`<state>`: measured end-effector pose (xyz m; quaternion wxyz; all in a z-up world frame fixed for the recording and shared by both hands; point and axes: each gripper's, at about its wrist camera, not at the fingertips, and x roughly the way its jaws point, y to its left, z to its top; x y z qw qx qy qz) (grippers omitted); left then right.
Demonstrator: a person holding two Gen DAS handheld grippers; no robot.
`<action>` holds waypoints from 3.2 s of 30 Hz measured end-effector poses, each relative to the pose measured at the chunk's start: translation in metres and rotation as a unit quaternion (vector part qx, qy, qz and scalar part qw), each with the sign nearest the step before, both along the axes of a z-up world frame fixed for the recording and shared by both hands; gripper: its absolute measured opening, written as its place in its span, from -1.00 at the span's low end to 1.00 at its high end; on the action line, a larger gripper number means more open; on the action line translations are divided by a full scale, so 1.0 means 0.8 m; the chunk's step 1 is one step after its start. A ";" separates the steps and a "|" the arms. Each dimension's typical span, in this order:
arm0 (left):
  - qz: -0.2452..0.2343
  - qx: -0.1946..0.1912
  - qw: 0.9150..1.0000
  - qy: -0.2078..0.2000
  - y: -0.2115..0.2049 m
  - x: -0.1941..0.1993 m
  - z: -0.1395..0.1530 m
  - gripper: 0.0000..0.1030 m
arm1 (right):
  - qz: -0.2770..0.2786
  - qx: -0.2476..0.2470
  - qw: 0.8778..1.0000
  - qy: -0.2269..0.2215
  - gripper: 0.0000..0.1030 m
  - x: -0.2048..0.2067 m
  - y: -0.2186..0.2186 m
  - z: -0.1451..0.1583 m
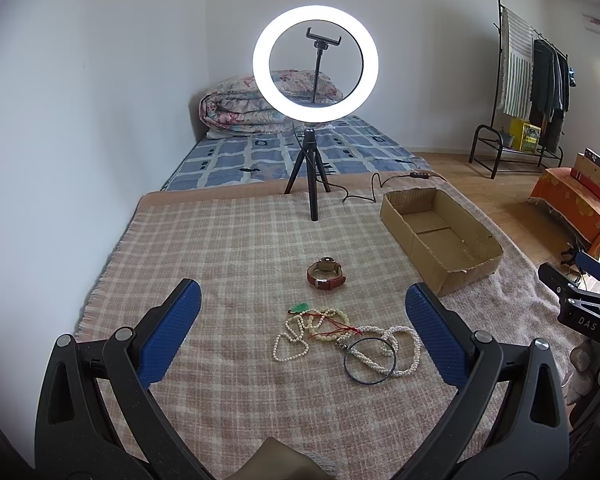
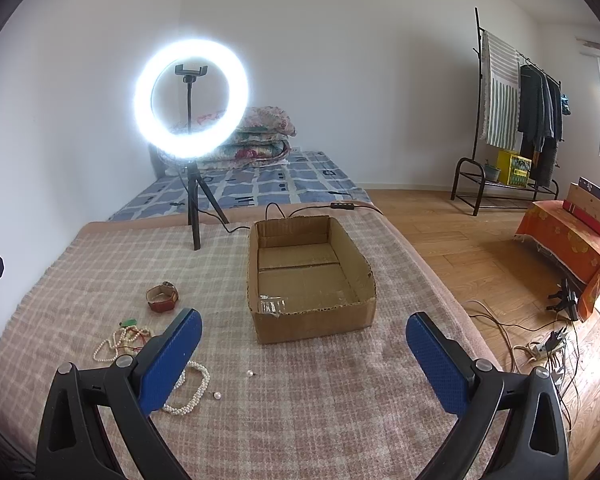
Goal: Organize jewelry
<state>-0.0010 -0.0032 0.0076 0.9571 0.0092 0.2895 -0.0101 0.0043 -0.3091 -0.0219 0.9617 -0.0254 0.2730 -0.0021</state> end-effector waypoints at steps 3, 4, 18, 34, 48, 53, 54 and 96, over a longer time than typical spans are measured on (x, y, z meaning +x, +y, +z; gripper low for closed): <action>0.000 0.001 1.000 0.000 -0.002 -0.001 0.001 1.00 | 0.000 0.000 1.000 0.000 0.99 0.000 0.000 0.000; -0.001 0.000 1.000 0.000 -0.003 -0.001 0.001 1.00 | 0.000 0.000 1.000 0.000 0.99 0.000 0.000 0.000; 0.000 -0.001 1.000 0.001 0.001 0.001 -0.001 1.00 | 0.002 -0.001 1.000 0.003 0.99 -0.001 0.002 -0.003; 0.010 0.000 1.000 0.008 0.008 0.001 -0.010 1.00 | 0.007 -0.007 1.000 0.009 0.99 0.002 0.005 -0.005; 0.042 -0.006 0.999 0.020 0.080 0.039 -0.005 1.00 | 0.044 -0.004 0.999 0.024 0.99 0.018 0.010 -0.018; 0.028 -0.018 0.999 0.031 0.102 0.057 -0.004 1.00 | 0.070 -0.017 0.997 0.023 0.99 0.030 0.023 -0.024; 0.026 -0.023 0.999 0.030 0.106 0.060 -0.005 1.00 | 0.076 -0.021 0.997 0.025 0.99 0.034 0.027 -0.026; -0.045 -0.146 0.948 0.279 0.103 0.144 -0.187 -0.42 | 0.206 0.066 0.949 0.230 0.02 0.089 0.055 -0.121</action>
